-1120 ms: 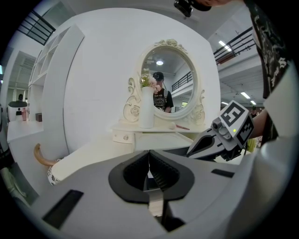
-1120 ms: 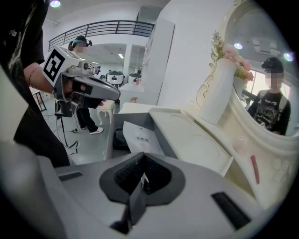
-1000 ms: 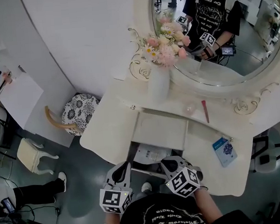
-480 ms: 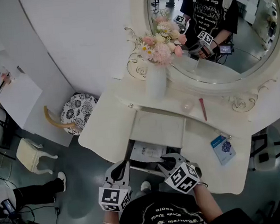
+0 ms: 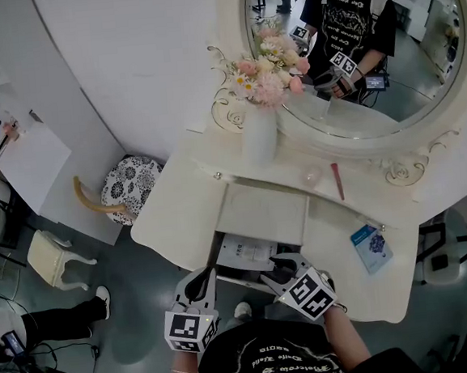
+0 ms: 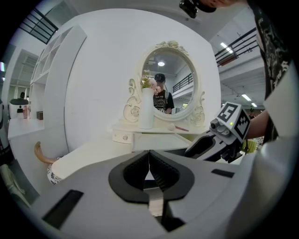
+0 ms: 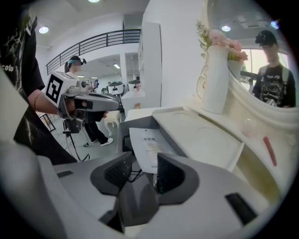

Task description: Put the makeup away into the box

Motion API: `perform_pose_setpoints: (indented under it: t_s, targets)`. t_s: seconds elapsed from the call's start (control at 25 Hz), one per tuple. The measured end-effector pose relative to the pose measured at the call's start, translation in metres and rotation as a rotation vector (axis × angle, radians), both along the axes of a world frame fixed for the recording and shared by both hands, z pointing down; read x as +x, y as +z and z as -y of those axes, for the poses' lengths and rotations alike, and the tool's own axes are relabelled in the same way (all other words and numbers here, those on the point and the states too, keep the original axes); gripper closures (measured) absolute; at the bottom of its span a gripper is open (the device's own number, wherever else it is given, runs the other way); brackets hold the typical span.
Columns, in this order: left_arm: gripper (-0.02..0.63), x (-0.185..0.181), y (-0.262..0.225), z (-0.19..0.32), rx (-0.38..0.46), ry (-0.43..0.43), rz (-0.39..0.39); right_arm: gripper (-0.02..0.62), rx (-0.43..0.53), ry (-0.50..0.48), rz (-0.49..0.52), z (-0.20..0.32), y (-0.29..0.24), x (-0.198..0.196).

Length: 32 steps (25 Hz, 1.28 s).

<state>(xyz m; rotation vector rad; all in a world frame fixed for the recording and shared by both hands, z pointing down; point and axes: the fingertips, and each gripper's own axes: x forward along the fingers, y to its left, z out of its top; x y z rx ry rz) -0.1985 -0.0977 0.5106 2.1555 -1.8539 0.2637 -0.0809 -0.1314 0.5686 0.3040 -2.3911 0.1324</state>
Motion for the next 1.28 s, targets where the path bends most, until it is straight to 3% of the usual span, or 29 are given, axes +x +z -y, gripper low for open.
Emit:
perform_pose_setpoints:
  t_s: [0.16, 0.56, 1.28]
  targets:
    - [0.589, 0.003, -0.001, 0.001, 0.001, 0.009, 0.002, 0.379, -0.005, 0.012, 0.012, -0.002, -0.001, 0.0]
    - [0.589, 0.009, -0.003, 0.006, 0.008, 0.04, 0.001, 0.347, 0.002, 0.078, 0.093, 0.006, -0.018, 0.002]
    - [0.589, 0.033, -0.006, 0.023, 0.028, 0.159, 0.009, 0.348, 0.05, 0.266, 0.215, 0.02, -0.043, 0.032]
